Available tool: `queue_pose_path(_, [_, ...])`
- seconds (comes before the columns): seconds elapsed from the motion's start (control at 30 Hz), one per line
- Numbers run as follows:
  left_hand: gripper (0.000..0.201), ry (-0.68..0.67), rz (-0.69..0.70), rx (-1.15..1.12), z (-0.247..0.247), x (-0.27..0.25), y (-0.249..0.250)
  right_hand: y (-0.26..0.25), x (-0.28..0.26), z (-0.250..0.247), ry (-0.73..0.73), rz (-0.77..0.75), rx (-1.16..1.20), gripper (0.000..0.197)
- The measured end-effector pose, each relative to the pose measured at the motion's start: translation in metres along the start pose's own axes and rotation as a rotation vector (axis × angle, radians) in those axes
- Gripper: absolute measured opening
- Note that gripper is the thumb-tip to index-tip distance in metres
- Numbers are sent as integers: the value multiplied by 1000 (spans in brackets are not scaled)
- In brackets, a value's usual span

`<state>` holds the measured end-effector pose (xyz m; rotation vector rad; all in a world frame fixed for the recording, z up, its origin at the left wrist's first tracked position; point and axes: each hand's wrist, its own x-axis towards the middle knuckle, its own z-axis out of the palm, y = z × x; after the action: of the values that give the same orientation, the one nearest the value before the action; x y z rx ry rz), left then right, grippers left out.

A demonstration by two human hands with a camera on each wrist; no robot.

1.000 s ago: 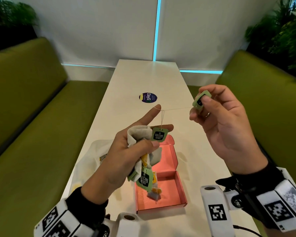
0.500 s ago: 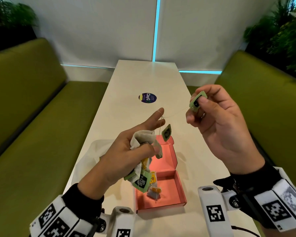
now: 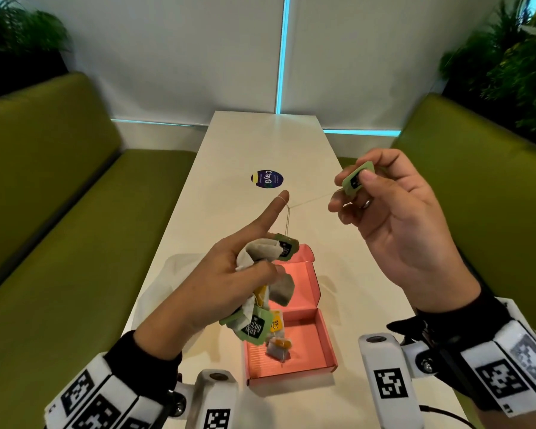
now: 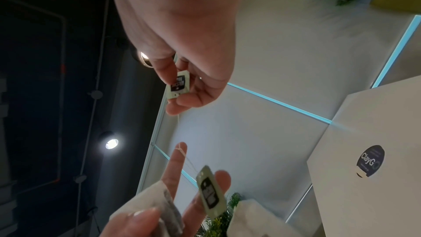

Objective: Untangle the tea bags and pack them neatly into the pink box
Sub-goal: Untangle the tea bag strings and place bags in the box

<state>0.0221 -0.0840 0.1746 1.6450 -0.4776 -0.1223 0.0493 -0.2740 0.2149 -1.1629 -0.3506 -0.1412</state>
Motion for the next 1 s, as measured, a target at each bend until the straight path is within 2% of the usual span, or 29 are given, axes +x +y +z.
queue_pose_path(0.23, [74,0,24,138,-4,-2,2,-2,-2,-2,8,14,-10,11])
queue_pose_path(0.5, [70,6,86,413,-9,-2,0,-1,-5,-3,55,54,-63,22])
queue_pose_path(0.67, [66,21,65,336,-8,-2,-1,-1,-7,-2,67,68,-55,22])
queue_pose_path(0.87, [74,70,33,187,-1,2,-12,-2,-7,1,64,63,-52,22])
queue_pose_path(1.0, [74,127,29,168,5,7,-17,-3,-6,3,60,61,-52,21])
